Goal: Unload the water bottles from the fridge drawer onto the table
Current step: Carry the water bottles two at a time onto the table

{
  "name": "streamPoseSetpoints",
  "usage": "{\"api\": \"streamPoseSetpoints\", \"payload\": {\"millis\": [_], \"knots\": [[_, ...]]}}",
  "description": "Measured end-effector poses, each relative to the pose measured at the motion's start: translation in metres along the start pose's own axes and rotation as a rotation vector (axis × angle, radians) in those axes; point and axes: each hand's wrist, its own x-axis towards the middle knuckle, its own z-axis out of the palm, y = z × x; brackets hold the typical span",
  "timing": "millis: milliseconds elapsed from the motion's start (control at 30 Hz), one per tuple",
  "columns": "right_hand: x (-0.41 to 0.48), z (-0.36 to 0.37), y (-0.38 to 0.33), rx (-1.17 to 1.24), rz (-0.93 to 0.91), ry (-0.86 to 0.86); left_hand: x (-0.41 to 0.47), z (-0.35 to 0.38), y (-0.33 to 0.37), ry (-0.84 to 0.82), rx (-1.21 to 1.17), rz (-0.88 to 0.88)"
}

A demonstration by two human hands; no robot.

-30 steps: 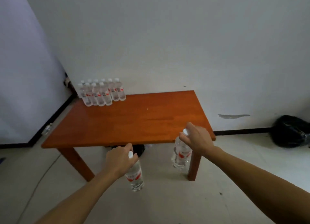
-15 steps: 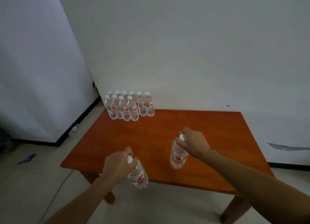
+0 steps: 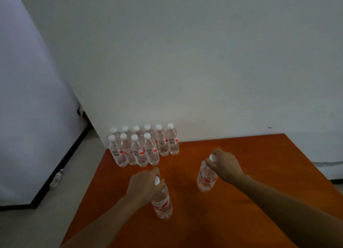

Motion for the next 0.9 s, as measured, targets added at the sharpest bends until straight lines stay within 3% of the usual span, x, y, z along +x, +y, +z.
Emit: {"api": "streamPoseSetpoints", "payload": {"millis": [200, 400, 667, 900], "knots": [[0.07, 0.016, -0.02, 0.101, 0.145, 0.113, 0.097, 0.007, -0.044, 0.029, -0.01, 0.105], [0.154, 0.041, -0.03, 0.148, 0.192, 0.091, 0.179, 0.025, -0.067, -0.043, 0.036, 0.127], [0.242, 0.083, -0.034, 0.19, 0.152, 0.016, 0.257, 0.067, -0.092, -0.104, 0.034, 0.169], [0.266, 0.112, -0.036, 0.184, 0.117, -0.025, 0.273, 0.086, -0.098, -0.077, 0.084, 0.165]]}}
